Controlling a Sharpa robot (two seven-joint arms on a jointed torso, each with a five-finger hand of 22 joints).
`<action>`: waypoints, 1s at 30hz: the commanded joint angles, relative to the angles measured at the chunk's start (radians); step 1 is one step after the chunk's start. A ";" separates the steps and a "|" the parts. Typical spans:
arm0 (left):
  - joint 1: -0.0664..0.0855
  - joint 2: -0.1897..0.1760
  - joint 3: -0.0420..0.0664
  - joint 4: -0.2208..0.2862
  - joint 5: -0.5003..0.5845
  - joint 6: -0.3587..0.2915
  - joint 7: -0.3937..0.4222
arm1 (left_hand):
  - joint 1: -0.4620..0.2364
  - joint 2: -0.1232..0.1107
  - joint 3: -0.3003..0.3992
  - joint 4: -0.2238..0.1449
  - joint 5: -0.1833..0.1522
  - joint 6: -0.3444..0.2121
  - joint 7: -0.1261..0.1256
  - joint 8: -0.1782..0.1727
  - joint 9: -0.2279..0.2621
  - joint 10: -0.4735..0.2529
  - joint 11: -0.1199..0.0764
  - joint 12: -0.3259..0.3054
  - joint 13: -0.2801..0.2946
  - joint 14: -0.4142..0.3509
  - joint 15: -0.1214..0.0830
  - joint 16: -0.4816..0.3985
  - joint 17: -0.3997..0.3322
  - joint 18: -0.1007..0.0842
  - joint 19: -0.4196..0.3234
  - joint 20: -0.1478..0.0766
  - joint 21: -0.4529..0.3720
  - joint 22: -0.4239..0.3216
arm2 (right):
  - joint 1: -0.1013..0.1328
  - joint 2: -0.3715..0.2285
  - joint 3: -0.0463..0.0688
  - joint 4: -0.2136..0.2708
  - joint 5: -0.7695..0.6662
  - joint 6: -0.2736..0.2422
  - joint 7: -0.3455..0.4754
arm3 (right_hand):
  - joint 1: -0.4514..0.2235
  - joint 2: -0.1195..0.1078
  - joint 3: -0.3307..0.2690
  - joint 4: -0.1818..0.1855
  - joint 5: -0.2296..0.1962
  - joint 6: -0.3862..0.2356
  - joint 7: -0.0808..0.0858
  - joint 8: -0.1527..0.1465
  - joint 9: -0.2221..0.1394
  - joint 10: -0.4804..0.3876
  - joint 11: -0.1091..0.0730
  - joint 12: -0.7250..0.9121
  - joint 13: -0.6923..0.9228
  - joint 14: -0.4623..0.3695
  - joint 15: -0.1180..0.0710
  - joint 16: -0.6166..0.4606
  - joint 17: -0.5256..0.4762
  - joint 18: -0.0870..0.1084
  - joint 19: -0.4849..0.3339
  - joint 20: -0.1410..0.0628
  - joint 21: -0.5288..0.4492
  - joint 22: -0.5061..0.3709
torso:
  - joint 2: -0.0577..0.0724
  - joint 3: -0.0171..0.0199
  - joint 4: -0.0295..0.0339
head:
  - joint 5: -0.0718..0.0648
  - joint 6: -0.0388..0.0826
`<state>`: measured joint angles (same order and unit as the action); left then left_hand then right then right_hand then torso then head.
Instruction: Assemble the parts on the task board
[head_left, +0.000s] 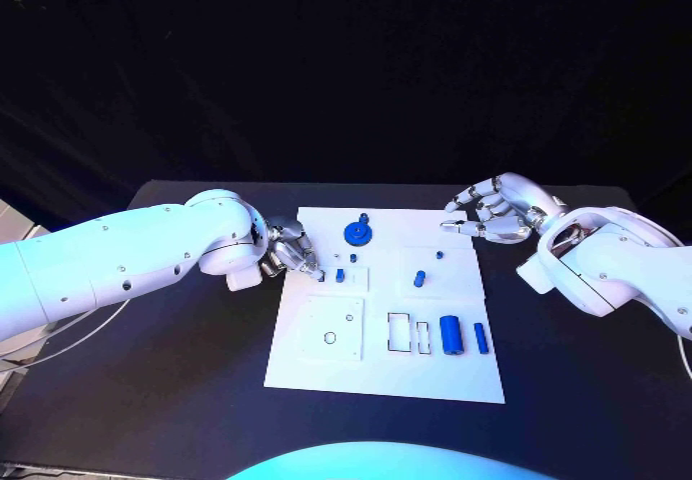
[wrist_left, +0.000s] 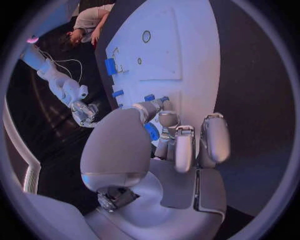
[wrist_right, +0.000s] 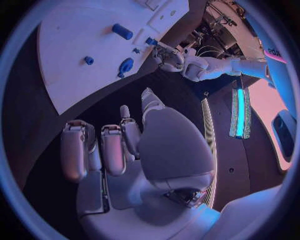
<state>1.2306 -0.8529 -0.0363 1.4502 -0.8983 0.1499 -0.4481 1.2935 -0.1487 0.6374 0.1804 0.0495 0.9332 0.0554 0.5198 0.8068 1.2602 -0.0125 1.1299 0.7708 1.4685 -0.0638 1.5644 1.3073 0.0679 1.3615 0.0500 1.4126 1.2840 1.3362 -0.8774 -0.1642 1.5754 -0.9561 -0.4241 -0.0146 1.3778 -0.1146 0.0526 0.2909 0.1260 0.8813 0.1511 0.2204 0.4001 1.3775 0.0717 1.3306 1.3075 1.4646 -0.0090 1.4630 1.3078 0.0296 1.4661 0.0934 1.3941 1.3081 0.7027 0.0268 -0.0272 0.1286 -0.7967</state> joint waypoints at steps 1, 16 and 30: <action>-0.002 0.001 -0.001 -0.006 0.006 -0.018 -0.006 | 0.002 0.006 0.000 -0.007 0.004 0.005 0.001 0.004 0.001 0.009 -0.002 0.005 0.001 0.101 -0.001 0.004 0.259 0.001 0.005 0.002 0.002 0.002 | -0.001 0.001 0.000 0.001 -0.005 0.002 0.007 | 0.003 0.009 -0.005 -0.002 0.005 -0.004 0.000 0.005 -0.002 0.004 -0.004 0.003 0.077 0.055 0.001 -0.003 0.061 0.011 0.029 0.003 0.001 0.156 | 0.000 0.0003 0.0000 | 0.001 0.001; -0.002 -0.001 -0.001 -0.010 0.059 0.009 -0.009 | -0.011 -0.001 -0.011 0.000 0.003 -0.006 0.005 -0.001 -0.002 0.006 0.001 0.000 -0.006 0.098 0.000 0.000 0.251 0.001 0.004 0.001 0.001 -0.001 | -0.002 0.001 0.000 0.000 -0.005 0.004 0.007 | 0.003 0.009 -0.005 -0.002 0.005 -0.004 0.000 0.005 -0.002 0.004 -0.004 0.003 0.077 0.055 0.001 -0.003 0.061 0.011 0.029 0.003 0.001 0.156 | 0.000 -0.0003 0.0003 | 0.000 0.000; -0.002 -0.005 -0.001 -0.014 0.085 0.083 -0.025 | -0.056 -0.055 -0.064 0.027 0.005 -0.007 0.024 -0.045 -0.045 -0.017 0.018 -0.003 -0.008 0.092 0.014 -0.009 0.234 0.005 -0.012 0.009 -0.012 -0.018 | -0.003 0.000 0.000 -0.001 -0.005 0.005 0.008 | 0.003 0.009 -0.005 -0.002 0.005 -0.004 0.000 0.005 -0.002 0.004 -0.004 0.003 0.077 0.055 0.001 -0.003 0.061 0.011 0.029 0.003 0.001 0.156 | 0.000 -0.0006 -0.0002 | 0.001 0.000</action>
<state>1.2293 -0.8580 -0.0374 1.4352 -0.8315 0.1895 -0.4611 1.2404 -0.2017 0.5774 0.2099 0.0498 0.9278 0.0751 0.4780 0.7628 1.2473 0.0002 1.1262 0.7617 1.4685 -0.0567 1.5593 1.3073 0.0680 1.3559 0.0556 1.4047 1.2655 1.3339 -0.8774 -0.1642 1.5742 -0.9561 -0.4239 -0.0146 1.3778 -0.1146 0.0526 0.2909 0.1260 0.8813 0.1511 0.2204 0.4002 1.3775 0.0717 1.3305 1.3073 1.4646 -0.0090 1.4630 1.3075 0.0297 1.4661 0.0934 1.3941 1.3077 0.7024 0.0265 -0.0271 0.1288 -0.7970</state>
